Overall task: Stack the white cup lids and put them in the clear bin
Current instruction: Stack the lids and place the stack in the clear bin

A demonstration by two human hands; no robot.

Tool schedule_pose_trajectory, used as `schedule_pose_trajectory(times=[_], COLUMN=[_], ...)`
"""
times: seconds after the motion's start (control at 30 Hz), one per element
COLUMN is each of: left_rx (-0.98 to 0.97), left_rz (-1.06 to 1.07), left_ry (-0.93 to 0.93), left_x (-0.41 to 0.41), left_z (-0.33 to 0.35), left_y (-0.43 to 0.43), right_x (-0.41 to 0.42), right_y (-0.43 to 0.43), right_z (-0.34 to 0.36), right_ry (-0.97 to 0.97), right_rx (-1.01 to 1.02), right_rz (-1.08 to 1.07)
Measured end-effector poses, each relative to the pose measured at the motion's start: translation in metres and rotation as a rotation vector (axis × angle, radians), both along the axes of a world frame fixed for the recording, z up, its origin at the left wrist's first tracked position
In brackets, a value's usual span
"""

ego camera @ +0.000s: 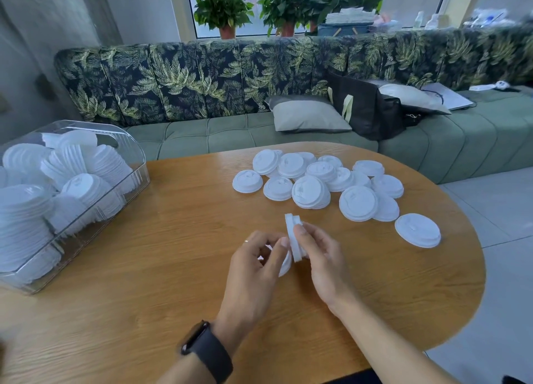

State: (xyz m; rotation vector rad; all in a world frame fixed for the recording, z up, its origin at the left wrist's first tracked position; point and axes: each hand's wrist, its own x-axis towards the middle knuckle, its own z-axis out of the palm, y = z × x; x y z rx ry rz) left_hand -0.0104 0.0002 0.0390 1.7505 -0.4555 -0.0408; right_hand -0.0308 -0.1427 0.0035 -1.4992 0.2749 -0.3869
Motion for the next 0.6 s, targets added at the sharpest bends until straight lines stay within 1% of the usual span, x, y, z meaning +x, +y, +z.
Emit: schedule_pose_trajectory(times=[0.13,0.23,0.33,0.43,0.6], left_rx=[-0.072,-0.08,-0.063,-0.051,-0.227], left_rz=[-0.102,-0.106,-0.072,0.007,0.077], left_ry=[0.148,0.183,0.183,0.192,0.402], left_x=[0.004,0.005,0.005,0.008,0.023], left_z=[0.005,0.006,0.003,0.001,0.006], left_y=[-0.004,-0.006,-0.007,-0.006,0.006], right_x=[-0.002,-0.002,-0.002,-0.001,-0.001], right_y=[-0.001,-0.002,-0.002,-0.003,-0.004], right_z=[0.002,0.003,0.003,0.003,0.0], right_ry=[-0.019,-0.02,-0.022,-0.028,-0.013], right_rx=[0.041,0.037,0.05,0.077,0.124], right_rz=[0.007,0.027,0.017,-0.018,-0.15])
